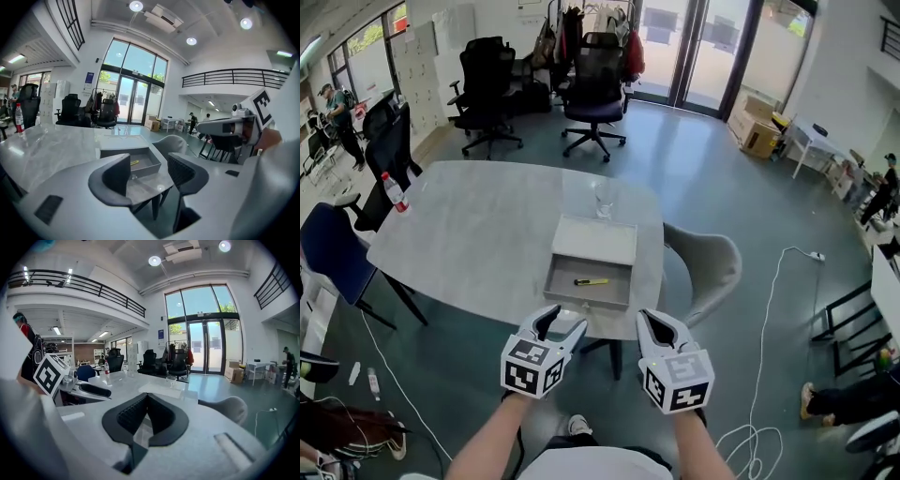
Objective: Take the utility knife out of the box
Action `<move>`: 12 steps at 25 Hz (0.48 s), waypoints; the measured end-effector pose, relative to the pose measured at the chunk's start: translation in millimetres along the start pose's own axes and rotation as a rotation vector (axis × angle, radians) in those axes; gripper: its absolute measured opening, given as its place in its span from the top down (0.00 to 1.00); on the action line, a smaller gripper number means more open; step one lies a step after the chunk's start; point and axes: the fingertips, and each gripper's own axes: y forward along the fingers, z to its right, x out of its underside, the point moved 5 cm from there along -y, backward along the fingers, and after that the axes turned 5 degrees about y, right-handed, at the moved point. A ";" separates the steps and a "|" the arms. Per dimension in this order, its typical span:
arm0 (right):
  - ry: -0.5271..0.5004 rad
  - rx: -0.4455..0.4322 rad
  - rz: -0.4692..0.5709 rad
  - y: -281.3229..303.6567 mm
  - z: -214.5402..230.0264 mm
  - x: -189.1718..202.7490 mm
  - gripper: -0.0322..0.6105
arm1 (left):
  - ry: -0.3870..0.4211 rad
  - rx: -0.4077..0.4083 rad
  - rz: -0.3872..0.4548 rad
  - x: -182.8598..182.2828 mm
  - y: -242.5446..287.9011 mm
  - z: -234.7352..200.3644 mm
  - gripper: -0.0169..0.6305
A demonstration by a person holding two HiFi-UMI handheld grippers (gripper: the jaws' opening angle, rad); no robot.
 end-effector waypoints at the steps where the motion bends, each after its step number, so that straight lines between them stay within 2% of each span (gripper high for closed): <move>1: 0.002 0.006 0.004 2.8 0.9 -2.1 0.94 | 0.018 0.014 -0.009 -1.6 5.2 -2.4 0.63; 6: 0.016 0.037 0.009 12.1 9.4 -4.4 0.94 | 0.141 0.079 -0.075 -7.5 33.7 -12.5 0.62; 12: 0.033 0.057 0.004 23.0 23.6 -2.6 0.94 | 0.235 0.135 -0.105 -15.7 61.8 -21.8 0.60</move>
